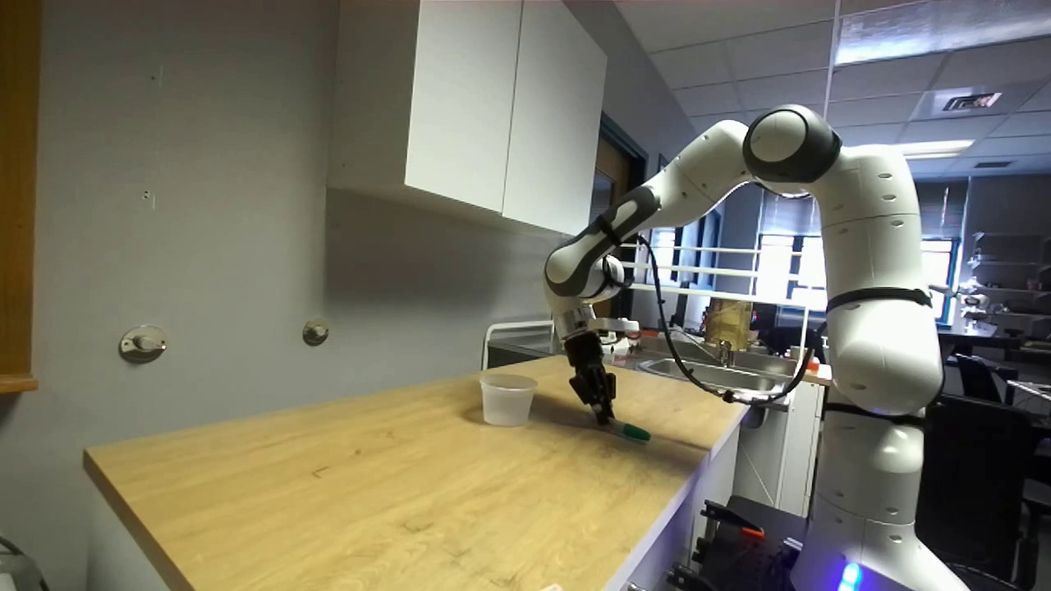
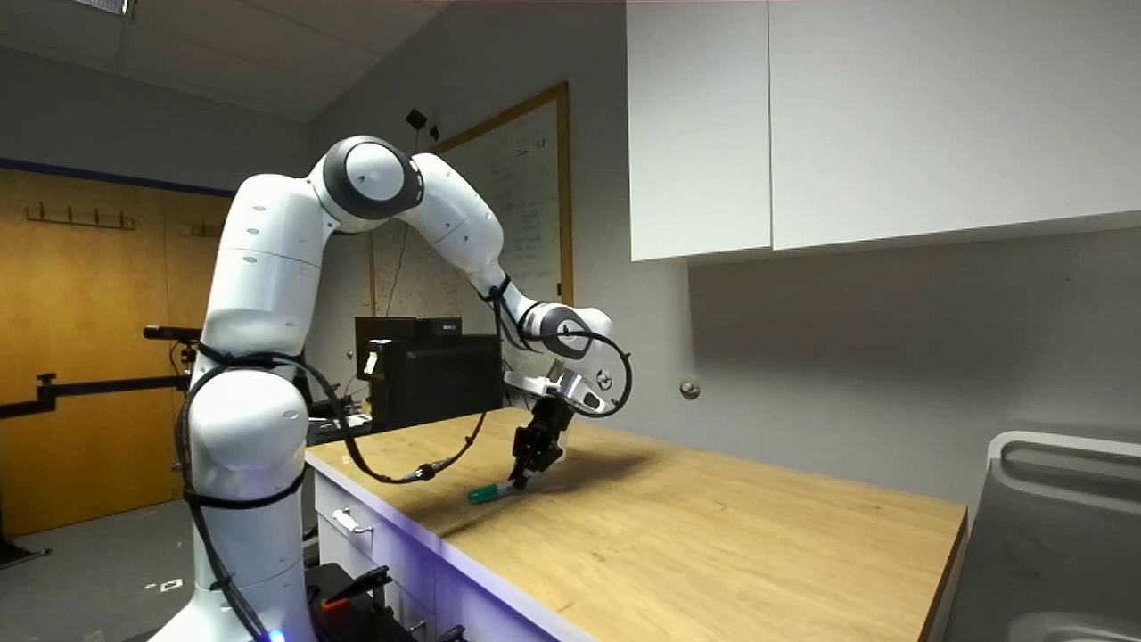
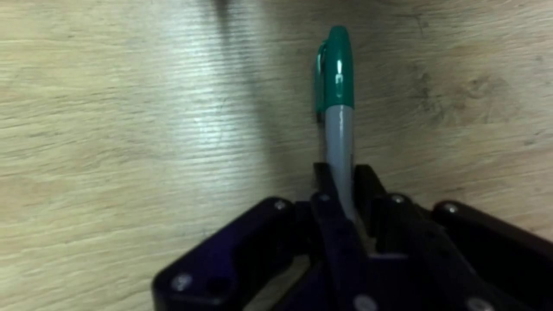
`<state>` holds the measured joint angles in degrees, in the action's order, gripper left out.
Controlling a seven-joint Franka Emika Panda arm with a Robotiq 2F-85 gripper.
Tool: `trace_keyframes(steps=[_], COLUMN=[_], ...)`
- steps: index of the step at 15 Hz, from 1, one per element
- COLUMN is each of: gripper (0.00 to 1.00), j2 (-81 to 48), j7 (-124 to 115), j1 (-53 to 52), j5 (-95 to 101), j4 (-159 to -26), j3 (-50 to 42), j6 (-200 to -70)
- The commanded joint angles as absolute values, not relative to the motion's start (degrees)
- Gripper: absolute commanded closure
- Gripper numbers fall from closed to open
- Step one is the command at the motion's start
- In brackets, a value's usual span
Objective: Put the pen in the bowl
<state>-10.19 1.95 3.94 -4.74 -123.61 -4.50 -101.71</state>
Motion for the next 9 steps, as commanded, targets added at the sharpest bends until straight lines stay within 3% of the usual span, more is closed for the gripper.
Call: trace_keyframes(steps=[1, 9], gripper=[0.9, 0.9], j2=[-5.8, 8.0], j7=[-1.4, -15.8], j1=[3.0, 0.6], j5=[-3.2, 3.0], j4=[-122.1, -118.6], j3=[-3.8, -0.9], j6=[-99.7, -103.5])
